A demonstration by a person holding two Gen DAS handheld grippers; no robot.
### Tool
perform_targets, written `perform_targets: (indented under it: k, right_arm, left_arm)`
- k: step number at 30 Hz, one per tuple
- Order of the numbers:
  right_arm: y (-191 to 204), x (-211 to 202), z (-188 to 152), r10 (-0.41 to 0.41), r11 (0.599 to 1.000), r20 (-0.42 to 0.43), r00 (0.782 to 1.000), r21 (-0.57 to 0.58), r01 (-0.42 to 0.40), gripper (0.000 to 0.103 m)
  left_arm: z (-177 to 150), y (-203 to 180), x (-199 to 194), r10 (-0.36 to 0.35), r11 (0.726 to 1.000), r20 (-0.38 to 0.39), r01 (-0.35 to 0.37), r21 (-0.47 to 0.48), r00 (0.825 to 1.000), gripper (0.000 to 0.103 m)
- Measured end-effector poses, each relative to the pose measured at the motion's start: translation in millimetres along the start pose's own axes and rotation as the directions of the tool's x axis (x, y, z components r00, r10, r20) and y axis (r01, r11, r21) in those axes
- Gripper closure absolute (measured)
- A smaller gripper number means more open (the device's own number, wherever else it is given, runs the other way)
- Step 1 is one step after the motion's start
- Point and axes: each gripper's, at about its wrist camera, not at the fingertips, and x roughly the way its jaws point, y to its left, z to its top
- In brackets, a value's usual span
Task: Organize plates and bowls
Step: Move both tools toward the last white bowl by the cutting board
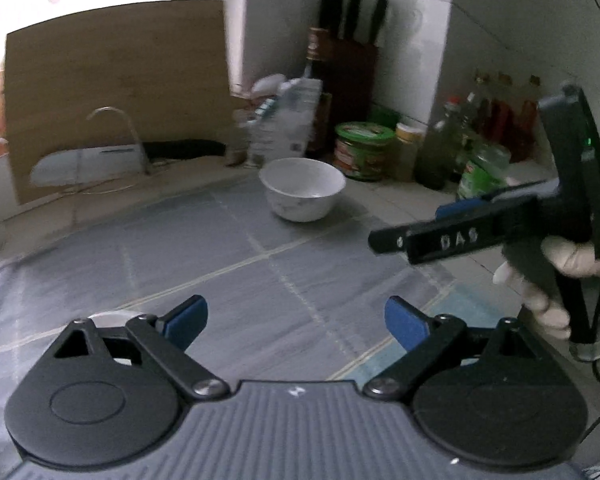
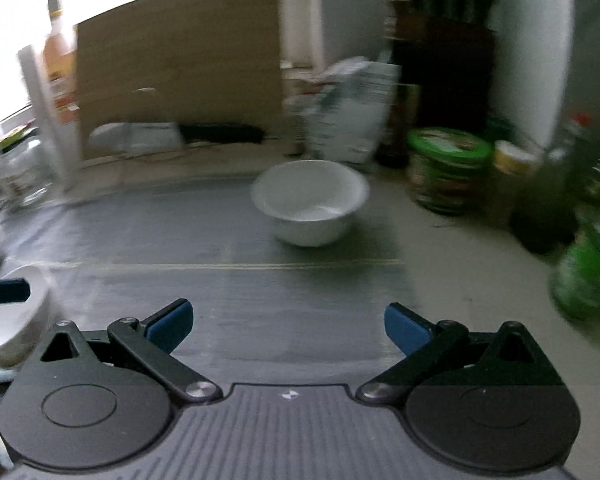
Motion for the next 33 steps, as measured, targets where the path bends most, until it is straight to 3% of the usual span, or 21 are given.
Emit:
perform_targets:
  k: [7, 10, 19, 24, 26, 33]
  right_arm:
    - [-43, 18, 21, -0.012, 1.0, 0.025, 1.0, -0.009, 0.012, 0.0]
    - [-55, 27, 32, 0.015, 0.999, 0.031, 0.999, -0.033, -0.014, 0.0]
    - [-74, 56, 54, 0.093, 0.993, 0.011, 0.996, -0.079, -0.092, 0.0]
    - [-79, 68, 59, 0.118, 0.988, -0.005, 0.993, -0.095, -0.118, 0.0]
    - [-81, 70, 60, 0.13, 0.987, -0.009, 0.991, -0.096, -0.131, 0.0]
    - [-85, 81, 67, 0.179, 0.98, -0.022, 0.984, -0.083, -0.18, 0.0]
  left_arm:
    - [14, -25, 58, 0.045, 0.999, -0.035, -0.045, -0.002, 0.998, 0.007]
    - [16, -33, 83, 0.062, 0.998, -0.073, -0.064, -0.029, 0.995, 0.007]
    - [26, -44, 152, 0.141, 0.988, -0.092, -0.146, -0.049, 0.986, 0.007]
    - [34, -41, 178, 0.164, 0.984, -0.09, -0.169, -0.06, 0.982, 0.007]
    - [36, -41, 185, 0.177, 0.981, -0.104, -0.184, -0.058, 0.979, 0.001]
    - [34, -42, 186, 0.187, 0.979, -0.086, -0.193, -0.063, 0.979, 0.0]
